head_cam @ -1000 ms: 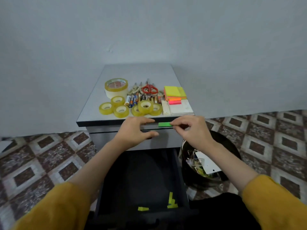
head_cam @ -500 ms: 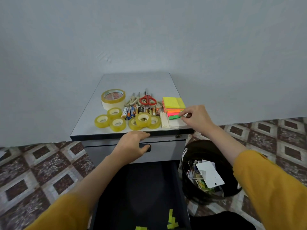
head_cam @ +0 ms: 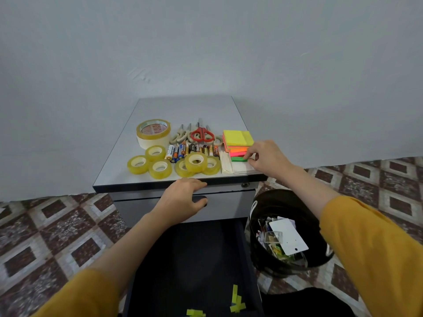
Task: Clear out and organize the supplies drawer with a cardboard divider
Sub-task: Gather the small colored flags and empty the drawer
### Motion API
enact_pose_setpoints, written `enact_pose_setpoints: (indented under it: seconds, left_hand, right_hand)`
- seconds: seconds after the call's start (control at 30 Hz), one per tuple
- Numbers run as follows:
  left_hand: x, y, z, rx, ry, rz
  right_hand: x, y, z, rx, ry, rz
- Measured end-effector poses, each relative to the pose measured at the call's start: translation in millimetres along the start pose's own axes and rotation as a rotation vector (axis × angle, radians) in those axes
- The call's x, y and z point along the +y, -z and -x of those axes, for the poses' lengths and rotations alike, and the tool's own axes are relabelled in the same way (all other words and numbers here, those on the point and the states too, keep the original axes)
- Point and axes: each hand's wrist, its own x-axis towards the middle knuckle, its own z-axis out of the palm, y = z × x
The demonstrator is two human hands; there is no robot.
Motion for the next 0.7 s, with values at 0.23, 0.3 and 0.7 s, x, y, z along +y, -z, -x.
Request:
enact_pose_setpoints:
  seconds: [0.23, 0.3, 0.7]
  left_hand:
    - [3.0, 3.0, 1.1, -0.013, -0.005, -0.016]
    - [3.0, 2.6, 1.8, -0.010, -0.005, -0.013]
    - [0.7, -3.6, 3.9, -0.037, 0.001, -0.008]
  right_hand:
    - [2.5, -1.7, -2.4, 0.004, 0.023, 0.029]
    - [2.8, -2.1, -2.2, 0.028, 0.029, 0.027]
    - [-2.2, -14.5, -5.4, 0.104, 0.092, 0.072]
